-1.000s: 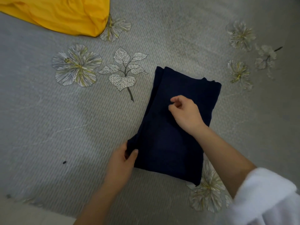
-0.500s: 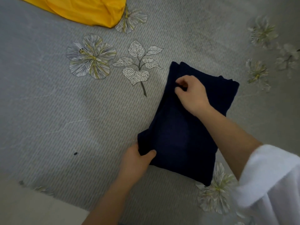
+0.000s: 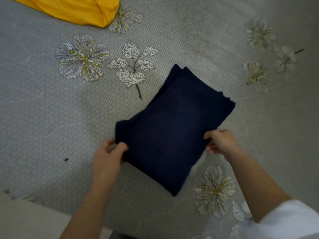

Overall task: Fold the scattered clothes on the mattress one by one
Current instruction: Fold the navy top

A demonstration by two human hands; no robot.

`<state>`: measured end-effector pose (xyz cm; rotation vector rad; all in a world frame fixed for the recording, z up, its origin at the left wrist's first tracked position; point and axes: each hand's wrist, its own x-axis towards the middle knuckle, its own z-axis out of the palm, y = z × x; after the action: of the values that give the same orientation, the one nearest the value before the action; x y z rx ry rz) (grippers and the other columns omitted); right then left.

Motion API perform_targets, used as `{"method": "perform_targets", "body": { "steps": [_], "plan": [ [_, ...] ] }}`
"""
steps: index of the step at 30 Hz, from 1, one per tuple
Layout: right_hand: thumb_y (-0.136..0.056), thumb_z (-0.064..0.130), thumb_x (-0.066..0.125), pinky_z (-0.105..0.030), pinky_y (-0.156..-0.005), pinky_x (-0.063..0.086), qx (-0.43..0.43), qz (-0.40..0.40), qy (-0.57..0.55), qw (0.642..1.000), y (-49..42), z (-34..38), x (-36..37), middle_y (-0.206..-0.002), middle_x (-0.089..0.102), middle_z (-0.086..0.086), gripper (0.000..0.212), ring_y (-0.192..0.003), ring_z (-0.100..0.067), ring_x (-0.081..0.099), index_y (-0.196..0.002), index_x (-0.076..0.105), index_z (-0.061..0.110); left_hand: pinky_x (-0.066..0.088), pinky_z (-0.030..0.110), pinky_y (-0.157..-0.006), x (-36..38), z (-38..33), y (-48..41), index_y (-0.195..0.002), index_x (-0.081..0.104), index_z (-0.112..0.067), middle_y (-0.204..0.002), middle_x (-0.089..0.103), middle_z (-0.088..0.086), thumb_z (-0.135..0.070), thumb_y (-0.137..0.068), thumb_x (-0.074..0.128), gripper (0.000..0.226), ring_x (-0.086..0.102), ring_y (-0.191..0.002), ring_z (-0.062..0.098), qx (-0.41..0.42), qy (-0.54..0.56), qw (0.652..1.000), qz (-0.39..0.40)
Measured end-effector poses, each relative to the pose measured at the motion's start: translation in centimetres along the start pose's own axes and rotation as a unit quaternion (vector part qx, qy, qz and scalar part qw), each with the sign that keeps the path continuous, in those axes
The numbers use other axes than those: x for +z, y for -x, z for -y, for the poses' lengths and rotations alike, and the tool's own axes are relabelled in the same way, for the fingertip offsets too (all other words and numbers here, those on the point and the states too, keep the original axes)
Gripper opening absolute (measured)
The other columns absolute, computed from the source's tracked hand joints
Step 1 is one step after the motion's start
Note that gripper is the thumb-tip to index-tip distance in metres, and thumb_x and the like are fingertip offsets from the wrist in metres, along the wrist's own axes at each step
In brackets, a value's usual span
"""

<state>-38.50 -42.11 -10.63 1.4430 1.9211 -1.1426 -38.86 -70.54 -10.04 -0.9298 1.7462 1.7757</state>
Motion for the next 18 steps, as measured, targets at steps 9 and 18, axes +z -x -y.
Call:
{"method": "perform_targets", "body": {
  "steps": [9,18],
  "plan": [
    [-0.095,0.009,0.048,-0.026,-0.066,0.050,-0.204,0.152,0.128,0.959,5.1,1.0,2.9,-0.075,0.067,0.000,0.022,-0.068,-0.013,0.062,-0.080,0.064,0.013,0.042,0.033,-0.101,-4.3,-1.4,-2.8,-0.141,0.031,-0.028,-0.132,0.051,0.000,-0.034,-0.088,0.066,0.063,0.054,-0.116,0.008,0.099,0.036,0.981,-0.163],
    [-0.089,0.030,0.060,-0.042,-0.103,0.027,-0.301,-0.154,0.269,0.902,-1.6,4.8,3.5,-0.128,0.039,-0.004,0.039,-0.125,-0.024,0.034,-0.126,0.048,0.022,0.046,0.035,-0.095,-2.6,2.8,-0.4,-0.145,0.026,-0.011,-0.136,0.049,0.010,-0.021,-0.086,0.070,0.074,0.052,-0.114,0.017,0.039,-0.118,0.986,-0.109]
  ]
}}
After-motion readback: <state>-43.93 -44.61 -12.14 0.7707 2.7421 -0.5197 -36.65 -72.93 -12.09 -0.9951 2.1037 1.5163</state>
